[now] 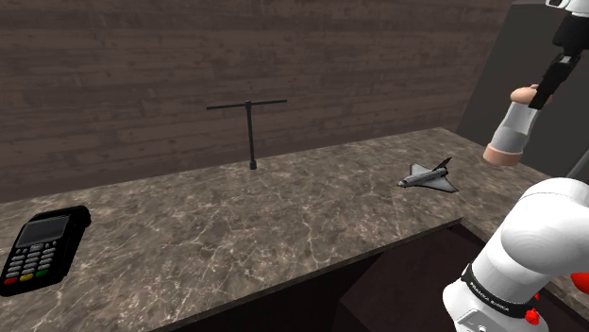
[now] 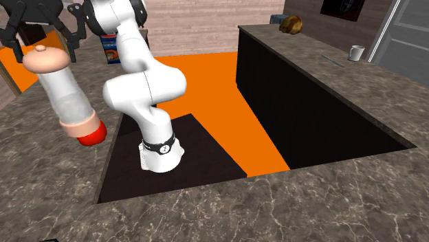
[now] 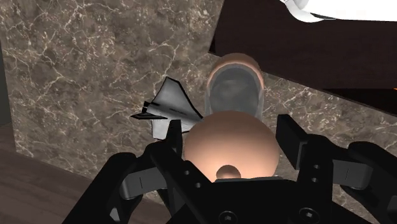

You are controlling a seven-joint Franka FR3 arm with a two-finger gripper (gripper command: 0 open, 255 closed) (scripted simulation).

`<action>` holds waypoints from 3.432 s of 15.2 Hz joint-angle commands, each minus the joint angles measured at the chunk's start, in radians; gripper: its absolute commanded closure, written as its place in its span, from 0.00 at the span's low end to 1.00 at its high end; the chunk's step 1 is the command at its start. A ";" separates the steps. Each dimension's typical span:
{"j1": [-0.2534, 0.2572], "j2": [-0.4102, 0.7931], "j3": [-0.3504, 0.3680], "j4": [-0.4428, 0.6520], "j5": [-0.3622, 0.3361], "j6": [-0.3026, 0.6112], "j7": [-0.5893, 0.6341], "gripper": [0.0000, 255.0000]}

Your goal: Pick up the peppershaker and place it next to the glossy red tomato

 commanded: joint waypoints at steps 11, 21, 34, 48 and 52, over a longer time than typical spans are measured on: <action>-0.015 -0.086 -0.235 0.133 -0.280 -0.087 -0.287 1.00; -0.032 -0.163 -0.317 0.068 -0.373 -0.057 -0.336 1.00; -0.083 -0.293 -0.402 -0.123 -0.455 0.009 -0.319 1.00; -0.156 -0.419 -0.533 -0.303 -0.579 0.071 -0.317 1.00; -0.181 -0.451 -0.581 -0.349 -0.622 0.087 -0.320 1.00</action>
